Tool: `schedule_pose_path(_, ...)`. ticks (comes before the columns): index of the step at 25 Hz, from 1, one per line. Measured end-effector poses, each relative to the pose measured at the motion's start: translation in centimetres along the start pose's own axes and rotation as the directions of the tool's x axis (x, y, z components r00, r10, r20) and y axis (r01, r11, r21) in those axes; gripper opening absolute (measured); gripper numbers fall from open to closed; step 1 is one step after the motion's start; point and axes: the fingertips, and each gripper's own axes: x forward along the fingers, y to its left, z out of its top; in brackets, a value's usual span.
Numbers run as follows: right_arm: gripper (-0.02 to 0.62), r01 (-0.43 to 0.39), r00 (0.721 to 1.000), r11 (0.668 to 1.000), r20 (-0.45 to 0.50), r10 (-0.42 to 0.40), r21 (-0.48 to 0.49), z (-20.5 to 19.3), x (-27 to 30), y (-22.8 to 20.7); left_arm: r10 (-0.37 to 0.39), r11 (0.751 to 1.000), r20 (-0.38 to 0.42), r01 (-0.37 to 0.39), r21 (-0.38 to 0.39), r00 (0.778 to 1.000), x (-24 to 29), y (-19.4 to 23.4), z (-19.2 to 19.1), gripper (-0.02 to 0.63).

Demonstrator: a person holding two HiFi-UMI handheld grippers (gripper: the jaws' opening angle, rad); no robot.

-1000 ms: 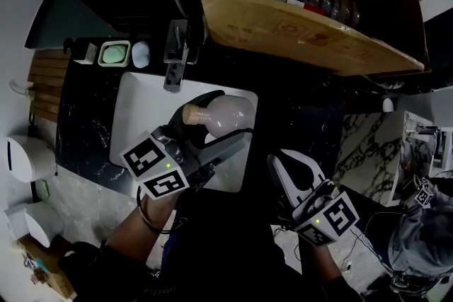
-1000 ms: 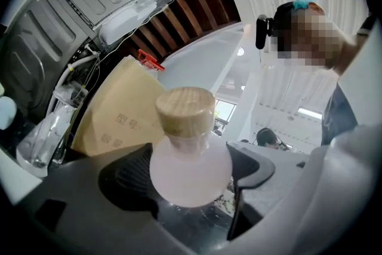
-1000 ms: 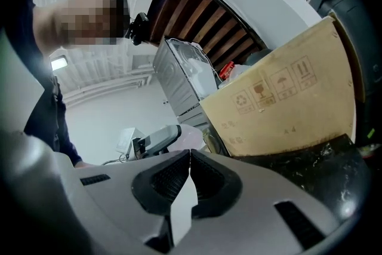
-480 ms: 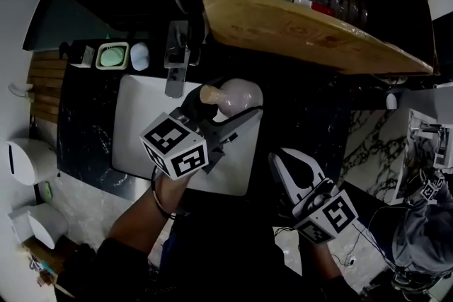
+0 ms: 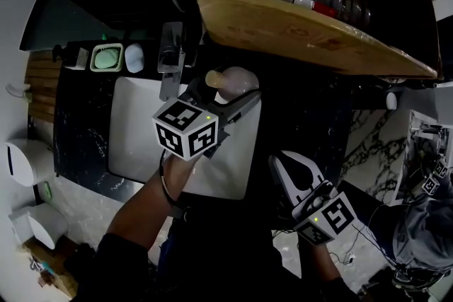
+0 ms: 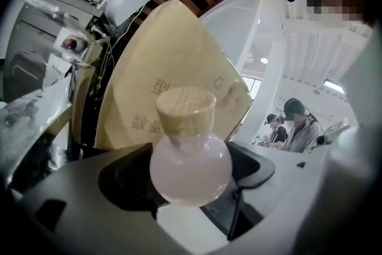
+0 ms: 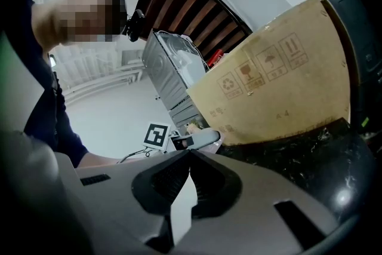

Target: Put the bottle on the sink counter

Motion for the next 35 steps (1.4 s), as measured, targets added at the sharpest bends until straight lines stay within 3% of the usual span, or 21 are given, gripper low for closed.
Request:
schedule_pose_path(18,0.026,0.014,1.000,1.000,-0.017,-0.014,0.028,-0.5,0.3,-2.0,0.092,0.991,-0.124,-0.078,0.109,0.988,4.1,3.3,-2.2,0.388)
schedule_pose_path(35,0.026,0.011,1.000,0.999,-0.022,-0.010,0.041,-0.7,0.6,-3.2,0.205,0.948,-0.236,-0.132,0.291,0.950,6.2,4.8,-3.6,0.388)
